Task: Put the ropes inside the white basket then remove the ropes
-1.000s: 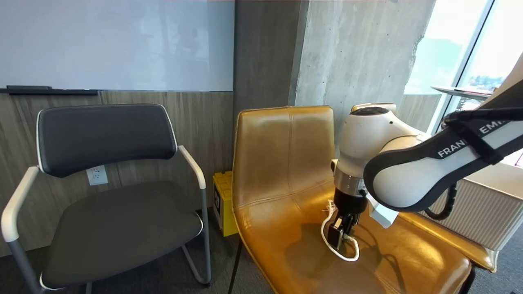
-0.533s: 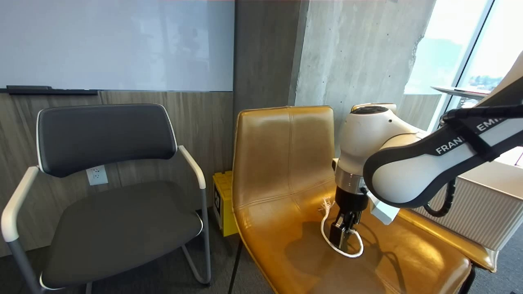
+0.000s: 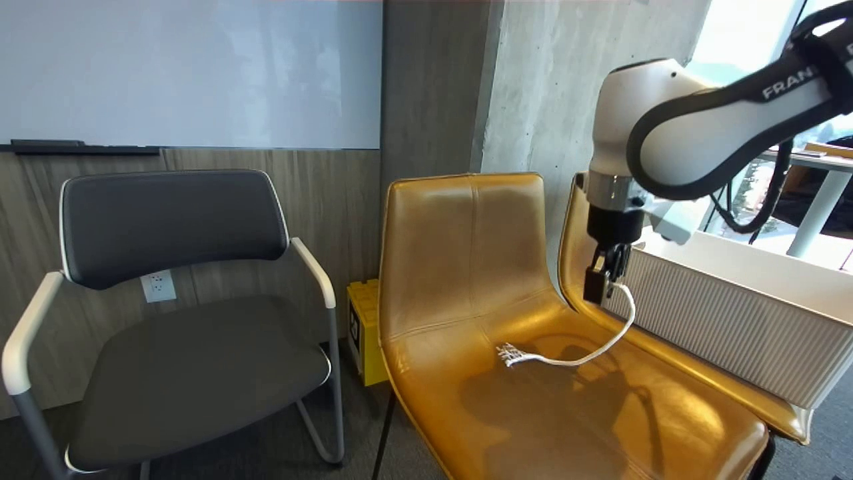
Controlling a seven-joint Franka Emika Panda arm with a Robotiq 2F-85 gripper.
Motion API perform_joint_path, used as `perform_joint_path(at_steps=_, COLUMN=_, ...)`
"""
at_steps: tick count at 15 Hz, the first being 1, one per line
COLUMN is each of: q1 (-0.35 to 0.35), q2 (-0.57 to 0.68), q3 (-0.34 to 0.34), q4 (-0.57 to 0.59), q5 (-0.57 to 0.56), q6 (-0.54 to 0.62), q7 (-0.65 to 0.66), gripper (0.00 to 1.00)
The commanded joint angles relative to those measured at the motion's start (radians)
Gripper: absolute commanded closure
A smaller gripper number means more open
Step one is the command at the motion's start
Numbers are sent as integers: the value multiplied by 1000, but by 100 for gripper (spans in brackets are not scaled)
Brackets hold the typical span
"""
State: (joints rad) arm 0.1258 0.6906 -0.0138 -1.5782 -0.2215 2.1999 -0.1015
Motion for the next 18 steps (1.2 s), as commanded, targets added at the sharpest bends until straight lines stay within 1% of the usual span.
perform_joint_path(at_steps=1, q1=-53, q2=-82, q3=-16, q4=87, q5=-41, q6=-168, q7=-111, gripper=100)
perform_joint_path(at_steps=4, q1=-101, q2=-104, q3=-37, q4=224, q5=-83, q6=-287, q7=-204, gripper=100)
perform_joint_path(at_steps=6, q1=-137, q2=-100, q3=-55, q4=327, q5=-110, q6=-346, q7=-268, gripper=100)
perform_joint_path(at_steps=9, q1=-204, q2=-75, q3=-87, q4=477, q5=-132, q6=-394, q7=-349, gripper=100)
perform_joint_path(at_steps=13, q1=-328, q2=-22, q3=-126, q4=633, q5=-112, q6=-413, q7=-455, gripper=100)
perform_joint_path(at_steps=16, q1=-383, q2=5, q3=-128, q4=669, q5=-99, q6=-411, q7=-484, gripper=100)
perform_joint_path(at_steps=18, q1=-395, q2=-12, q3=-119, q4=618, q5=-90, q6=-402, q7=-477, gripper=100)
